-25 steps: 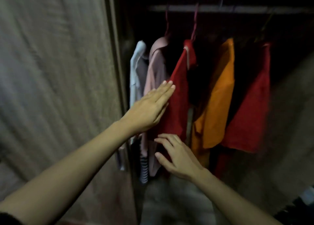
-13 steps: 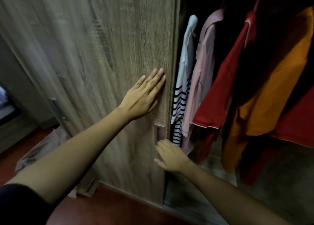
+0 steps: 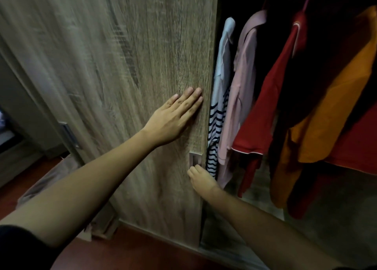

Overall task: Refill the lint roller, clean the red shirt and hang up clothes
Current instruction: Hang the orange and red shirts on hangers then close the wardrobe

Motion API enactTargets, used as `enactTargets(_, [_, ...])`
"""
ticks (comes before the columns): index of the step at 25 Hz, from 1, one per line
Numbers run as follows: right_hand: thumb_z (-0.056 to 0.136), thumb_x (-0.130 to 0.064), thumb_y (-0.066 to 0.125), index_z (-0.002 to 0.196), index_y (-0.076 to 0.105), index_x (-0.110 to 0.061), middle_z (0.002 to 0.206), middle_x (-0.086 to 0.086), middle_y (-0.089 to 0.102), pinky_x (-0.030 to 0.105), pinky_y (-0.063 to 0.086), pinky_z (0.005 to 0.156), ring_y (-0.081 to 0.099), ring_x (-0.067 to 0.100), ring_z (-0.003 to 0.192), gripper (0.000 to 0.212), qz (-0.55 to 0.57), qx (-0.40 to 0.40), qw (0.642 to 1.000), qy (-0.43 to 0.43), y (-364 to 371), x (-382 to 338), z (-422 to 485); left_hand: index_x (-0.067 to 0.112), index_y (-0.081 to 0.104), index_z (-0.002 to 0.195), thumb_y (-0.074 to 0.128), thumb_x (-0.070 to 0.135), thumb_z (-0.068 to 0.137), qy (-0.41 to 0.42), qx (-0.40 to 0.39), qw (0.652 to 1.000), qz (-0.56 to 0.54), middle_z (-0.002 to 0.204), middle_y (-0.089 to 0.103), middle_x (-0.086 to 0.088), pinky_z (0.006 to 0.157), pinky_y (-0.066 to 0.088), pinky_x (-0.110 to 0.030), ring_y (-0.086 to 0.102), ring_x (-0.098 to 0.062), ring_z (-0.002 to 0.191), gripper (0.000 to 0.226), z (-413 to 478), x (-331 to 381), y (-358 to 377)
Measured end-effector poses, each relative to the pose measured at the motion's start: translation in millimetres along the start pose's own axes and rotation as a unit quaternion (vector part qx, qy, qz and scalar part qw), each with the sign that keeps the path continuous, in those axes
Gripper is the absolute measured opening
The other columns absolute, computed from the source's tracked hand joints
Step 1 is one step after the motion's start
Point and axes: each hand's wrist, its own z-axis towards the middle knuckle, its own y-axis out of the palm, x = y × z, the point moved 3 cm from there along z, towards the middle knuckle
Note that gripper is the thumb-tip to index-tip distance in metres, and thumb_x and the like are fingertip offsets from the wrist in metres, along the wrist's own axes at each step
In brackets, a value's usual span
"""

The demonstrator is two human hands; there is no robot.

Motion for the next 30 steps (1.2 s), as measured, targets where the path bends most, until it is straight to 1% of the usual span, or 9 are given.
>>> enactTargets(3, [0.095,-0.019,0.037,0.128,0.050,-0.006,0.126,0.008,0.048,0.033,0.033,0.100,0.042,0.026,0.114,0.038,0.023,0.006,1.000,-0.004,9.8,0.5,-12.8,0.007,0.019,0.147,0.048,0.020,0.091,0.007,0.020,1.000,-0.011,0.153,0.017,-0.005,0.116,0.012,-0.035,0.006,-0.022,0.144,0.065,11.7,14.9,1.1])
enactTargets(6, [0.092,-0.023,0.042,0.123,0.058,-0.012,0.119,0.002,0.053,0.030,0.038,0.097,0.047,0.021,0.109,0.036,0.036,-0.011,0.999,0.006,21.1,5.3,-34.5,0.007,0.018,0.147,0.041,0.024,0.091,0.014,0.036,0.999,-0.034,0.153,0.014,-0.004,0.116,0.012,-0.035,-0.002,-0.019,0.144,0.063,26.4,35.0,1.2])
enactTargets(9, [0.090,-0.024,0.046,0.120,0.060,-0.013,0.118,0.002,0.054,0.032,0.039,0.099,0.049,0.021,0.109,0.035,0.041,-0.027,0.998,0.024,32.0,13.3,-67.2,0.005,0.023,0.146,0.042,0.026,0.090,0.044,0.055,0.997,-0.034,0.153,0.018,-0.007,0.115,0.014,-0.037,0.012,-0.022,0.143,0.063,46.1,56.9,-2.1])
enactTargets(13, [0.094,-0.017,0.042,0.133,0.044,-0.003,0.136,0.013,0.043,0.040,0.022,0.114,0.037,0.030,0.126,0.041,0.029,-0.039,0.997,0.061,51.4,19.8,-109.9,0.004,0.025,0.146,0.040,0.028,0.091,0.079,0.084,0.992,-0.040,0.153,0.022,-0.010,0.114,0.018,-0.039,0.021,-0.023,0.142,0.061,73.6,92.1,-4.5])
enactTargets(17, [0.095,-0.021,0.041,0.136,0.040,-0.007,0.141,0.011,0.039,0.040,0.016,0.117,0.033,0.029,0.132,0.043,0.042,-0.081,0.991,0.099,68.9,24.5,-155.1,0.003,0.028,0.145,0.042,0.030,0.090,0.094,0.105,0.989,-0.051,0.152,0.027,-0.012,0.115,0.012,-0.038,0.021,-0.023,0.142,0.063,103.8,134.3,-7.6])
enactTargets(20, [0.094,-0.020,0.043,0.136,0.041,-0.009,0.143,0.010,0.038,0.041,0.013,0.117,0.032,0.028,0.133,0.044,0.056,-0.129,0.983,0.121,85.0,30.5,-189.4,0.002,0.026,0.145,0.041,0.030,0.089,0.115,0.121,0.984,-0.065,0.152,0.024,-0.014,0.115,0.009,-0.039,0.019,-0.026,0.143,0.064,129.0,167.5,-10.8])
enactTargets(23, [0.092,-0.019,0.047,0.133,0.045,-0.010,0.143,0.009,0.038,0.041,0.012,0.117,0.032,0.028,0.132,0.042,0.086,-0.155,0.971,0.162,99.2,37.1,-220.5,0.000,0.025,0.145,0.039,0.030,0.089,0.121,0.131,0.982,-0.069,0.152,0.026,-0.015,0.114,0.009,-0.040,0.019,-0.027,0.142,0.065,153.2,199.9,-14.5])
enactTargets(26, [0.091,-0.019,0.048,0.135,0.043,-0.011,0.146,0.010,0.032,0.042,0.010,0.118,0.027,0.029,0.135,0.045,0.113,-0.184,0.957,0.196,115.3,42.6,-252.7,0.000,0.026,0.144,0.037,0.029,0.088,0.131,0.140,0.979,-0.064,0.152,0.029,-0.015,0.114,0.008,-0.040,0.023,-0.027,0.142,0.064,177.3,235.7,-18.5])
enactTargets(30, [0.090,-0.016,0.052,0.136,0.042,-0.011,0.149,0.010,0.030,0.042,0.009,0.117,0.026,0.030,0.137,0.047,0.144,-0.205,0.943,0.221,134.4,53.5,-292.6,0.000,0.024,0.145,0.032,0.032,0.090,0.148,0.149,0.976,-0.059,0.153,0.027,-0.015,0.115,0.003,-0.040,0.018,-0.027,0.142,0.065,205.1,273.1,-24.4])
